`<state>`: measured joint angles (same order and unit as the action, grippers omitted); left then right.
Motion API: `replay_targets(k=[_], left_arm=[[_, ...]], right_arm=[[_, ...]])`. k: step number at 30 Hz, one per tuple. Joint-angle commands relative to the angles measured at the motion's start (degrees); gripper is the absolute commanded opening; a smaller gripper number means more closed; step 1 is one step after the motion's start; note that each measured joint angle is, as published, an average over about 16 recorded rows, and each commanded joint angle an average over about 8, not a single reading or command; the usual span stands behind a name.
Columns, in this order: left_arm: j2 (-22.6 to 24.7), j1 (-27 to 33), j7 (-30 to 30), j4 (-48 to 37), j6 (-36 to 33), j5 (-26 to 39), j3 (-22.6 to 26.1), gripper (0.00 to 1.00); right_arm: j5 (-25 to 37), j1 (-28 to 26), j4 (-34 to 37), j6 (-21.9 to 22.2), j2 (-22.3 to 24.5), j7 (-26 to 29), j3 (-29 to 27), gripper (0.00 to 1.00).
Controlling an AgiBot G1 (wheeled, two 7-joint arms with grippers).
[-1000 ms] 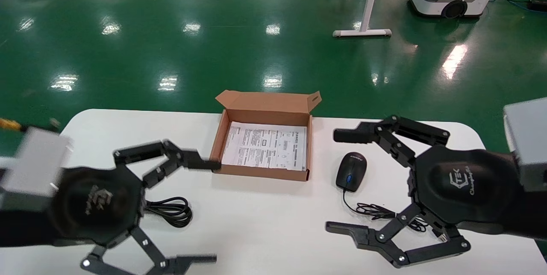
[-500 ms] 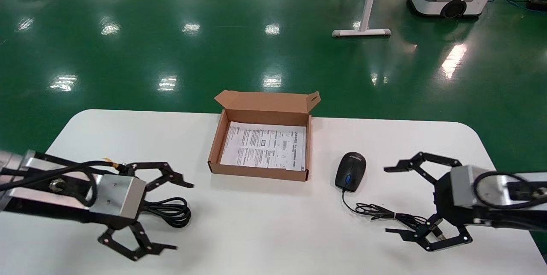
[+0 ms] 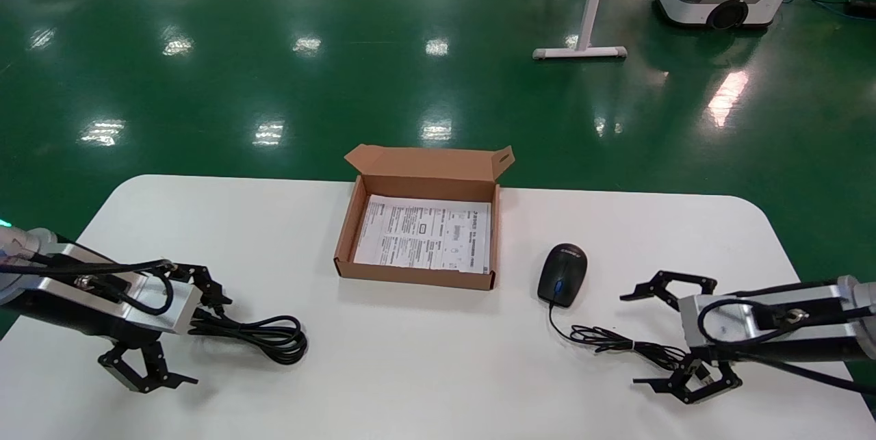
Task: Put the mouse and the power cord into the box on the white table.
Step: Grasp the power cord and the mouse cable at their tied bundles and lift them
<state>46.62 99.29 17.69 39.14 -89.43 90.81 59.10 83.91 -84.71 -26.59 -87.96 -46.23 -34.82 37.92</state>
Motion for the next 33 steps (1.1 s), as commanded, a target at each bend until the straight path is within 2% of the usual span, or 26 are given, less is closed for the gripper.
replay_targets(k=[1,14,15,22,23,33], left_arm=[[1.50,0.85,1.96,-3.68,0.22,1.00,1.08,1.00],[9.42,3.04,12.19,-21.93,4.85,3.26,2.36,1.00],[9.84,3.07,12.81,-22.92,5.07,3.27,2.36,0.93],[11.79,3.39,15.61,-27.63,5.34,3.04,2.26,0.05],[11.94,3.46,15.79,-28.01,5.31,3.03,2.26,0.00],[12.10,3.61,15.97,-28.35,5.18,2.97,2.24,0.00]], right_arm=[[1.45,-0.88,2.85,0.08,-1.11,-2.04,0.88,1.00],[3.86,-4.22,15.33,2.33,-6.18,-8.31,2.37,1.00],[3.97,-4.41,16.05,2.70,-6.49,-8.57,2.42,0.93],[4.36,-5.33,19.91,4.51,-7.97,-9.18,2.57,0.05],[4.37,-5.42,20.25,4.59,-8.09,-9.18,2.58,0.00],[4.39,-5.57,20.57,4.73,-8.21,-9.21,2.57,0.00]])
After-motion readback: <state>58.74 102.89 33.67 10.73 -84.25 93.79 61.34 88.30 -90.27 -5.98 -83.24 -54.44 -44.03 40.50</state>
